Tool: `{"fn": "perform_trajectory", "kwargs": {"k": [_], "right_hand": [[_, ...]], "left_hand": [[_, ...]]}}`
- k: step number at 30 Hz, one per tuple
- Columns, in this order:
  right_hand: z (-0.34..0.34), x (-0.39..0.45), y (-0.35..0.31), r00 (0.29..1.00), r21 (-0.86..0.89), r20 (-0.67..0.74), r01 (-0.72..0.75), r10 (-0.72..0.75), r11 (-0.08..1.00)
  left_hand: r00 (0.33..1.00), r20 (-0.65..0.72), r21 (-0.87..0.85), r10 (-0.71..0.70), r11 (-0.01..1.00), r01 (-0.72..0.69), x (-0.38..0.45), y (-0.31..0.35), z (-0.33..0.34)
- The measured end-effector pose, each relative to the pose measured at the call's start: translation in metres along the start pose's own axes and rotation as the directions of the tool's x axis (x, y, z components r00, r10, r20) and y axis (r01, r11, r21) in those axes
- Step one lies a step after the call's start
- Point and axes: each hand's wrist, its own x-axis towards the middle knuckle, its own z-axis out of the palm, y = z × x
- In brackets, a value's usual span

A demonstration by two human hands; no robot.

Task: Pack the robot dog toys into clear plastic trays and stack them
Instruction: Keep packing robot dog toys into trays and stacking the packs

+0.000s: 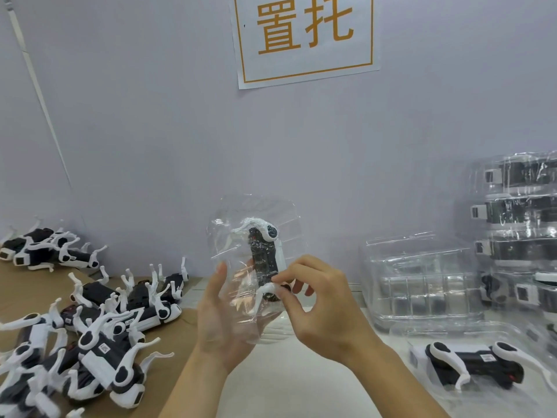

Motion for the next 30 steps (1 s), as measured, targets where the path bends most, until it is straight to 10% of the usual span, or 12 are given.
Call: {"fn": "perform_trajectory", "kwargs": {"k": [20,26,30], "right_hand": [[-0.025,0.012,0.02,0.955,0.059,-0.198,-0.215,0.223,0.975],[-0.077,0.029,0.013,0.793,0.221,-0.388,-0.415,0.469,0.883],[-0.105,0.034,0.002,0.77,0.065,0.038,-0.638,0.637,0.767]], "left_hand": [[0.996,0.049,0.327,-0.073,0.944,0.053,0.004,-0.006,0.008],[0.995,0.095,0.749,-0.012,0.659,-0.063,0.005,-0.006,0.026],[0.989,0.144,0.927,0.019,0.347,-0.141,0.004,-0.01,0.04]]}}
